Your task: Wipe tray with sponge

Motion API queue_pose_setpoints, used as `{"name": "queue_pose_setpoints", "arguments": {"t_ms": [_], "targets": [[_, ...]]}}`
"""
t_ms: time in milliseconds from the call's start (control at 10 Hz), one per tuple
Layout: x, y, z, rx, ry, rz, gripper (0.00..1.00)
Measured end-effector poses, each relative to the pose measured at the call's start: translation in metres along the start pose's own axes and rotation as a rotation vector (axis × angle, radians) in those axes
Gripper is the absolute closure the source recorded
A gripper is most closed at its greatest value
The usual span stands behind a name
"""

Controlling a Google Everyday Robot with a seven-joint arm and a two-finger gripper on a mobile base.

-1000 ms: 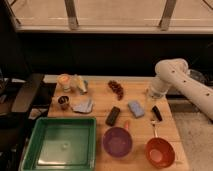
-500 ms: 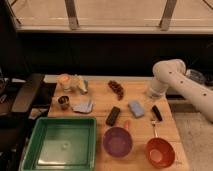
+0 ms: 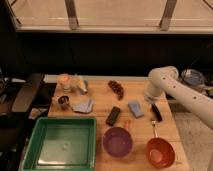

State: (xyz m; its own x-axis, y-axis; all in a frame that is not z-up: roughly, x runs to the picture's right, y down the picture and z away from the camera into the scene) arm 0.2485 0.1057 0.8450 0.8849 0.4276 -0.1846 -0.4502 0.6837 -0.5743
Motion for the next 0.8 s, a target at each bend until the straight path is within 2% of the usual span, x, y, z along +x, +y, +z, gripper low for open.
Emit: {"name": "queue_pose_setpoints", "arguments": {"t_ms": [400, 600, 700, 800], "targets": [[-0.001, -0.004, 0.026, -0.036, -0.019, 0.026, 0.35], [-0.001, 0.000, 0.039, -0.061, -0.012, 0.027, 0.35], [0.000, 0.002, 0.047, -0.074, -0.006, 0.027, 0.39], [0.001, 0.006, 0.056, -0.087, 0.003, 0.025, 0.49]]}}
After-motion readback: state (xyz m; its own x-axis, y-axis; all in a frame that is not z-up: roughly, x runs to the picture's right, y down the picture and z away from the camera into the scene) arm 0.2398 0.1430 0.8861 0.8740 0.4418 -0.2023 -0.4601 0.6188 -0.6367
